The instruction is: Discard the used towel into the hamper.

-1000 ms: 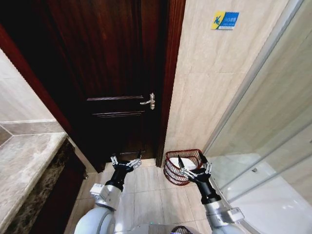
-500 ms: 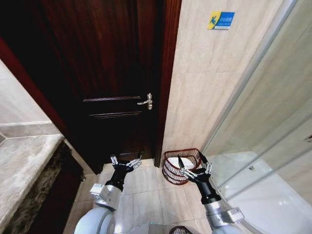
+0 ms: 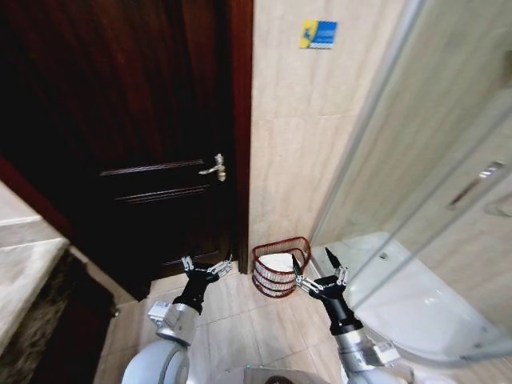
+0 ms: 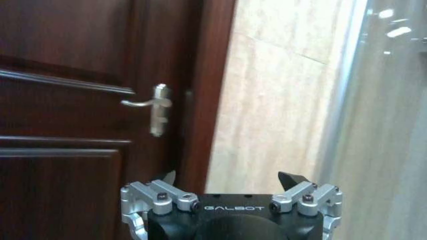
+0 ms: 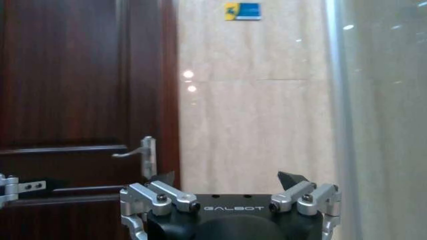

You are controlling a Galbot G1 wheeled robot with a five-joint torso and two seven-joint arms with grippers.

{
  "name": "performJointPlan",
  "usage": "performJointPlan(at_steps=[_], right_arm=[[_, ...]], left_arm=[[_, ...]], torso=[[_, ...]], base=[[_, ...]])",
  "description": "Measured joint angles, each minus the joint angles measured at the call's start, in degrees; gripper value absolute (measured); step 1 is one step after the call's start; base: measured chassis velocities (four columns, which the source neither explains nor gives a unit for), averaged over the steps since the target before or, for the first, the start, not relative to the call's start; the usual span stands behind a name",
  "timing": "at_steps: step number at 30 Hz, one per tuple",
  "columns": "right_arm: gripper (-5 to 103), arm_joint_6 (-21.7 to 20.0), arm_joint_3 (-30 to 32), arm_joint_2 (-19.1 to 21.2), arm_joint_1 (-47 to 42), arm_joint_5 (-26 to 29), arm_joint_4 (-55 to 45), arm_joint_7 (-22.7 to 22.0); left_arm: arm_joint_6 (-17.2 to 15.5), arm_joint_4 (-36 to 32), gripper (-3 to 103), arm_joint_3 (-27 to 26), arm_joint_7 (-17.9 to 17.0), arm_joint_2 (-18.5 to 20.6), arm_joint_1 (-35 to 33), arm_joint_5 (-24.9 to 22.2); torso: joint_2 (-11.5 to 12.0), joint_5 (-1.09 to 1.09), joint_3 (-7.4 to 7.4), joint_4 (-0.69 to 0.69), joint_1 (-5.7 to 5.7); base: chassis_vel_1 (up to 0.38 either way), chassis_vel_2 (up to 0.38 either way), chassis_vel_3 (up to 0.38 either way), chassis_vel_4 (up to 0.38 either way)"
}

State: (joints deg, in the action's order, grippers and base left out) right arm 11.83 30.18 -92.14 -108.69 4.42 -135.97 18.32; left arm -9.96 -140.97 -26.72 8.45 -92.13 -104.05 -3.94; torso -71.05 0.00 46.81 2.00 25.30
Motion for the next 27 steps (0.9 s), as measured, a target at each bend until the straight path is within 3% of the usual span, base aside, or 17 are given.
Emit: performJointPlan(at_steps=[27], right_arm=[[100, 0.0, 0.0, 0.0, 0.0, 0.0, 0.0, 0.0]], left_arm=[[0.0, 0.0, 100, 0.0, 0.0, 0.0, 0.0, 0.0]], torso=[[0.0, 0.00, 0.00, 0.00, 0.00]], base=[[-0.128, -0.125, -0.125, -0.130]])
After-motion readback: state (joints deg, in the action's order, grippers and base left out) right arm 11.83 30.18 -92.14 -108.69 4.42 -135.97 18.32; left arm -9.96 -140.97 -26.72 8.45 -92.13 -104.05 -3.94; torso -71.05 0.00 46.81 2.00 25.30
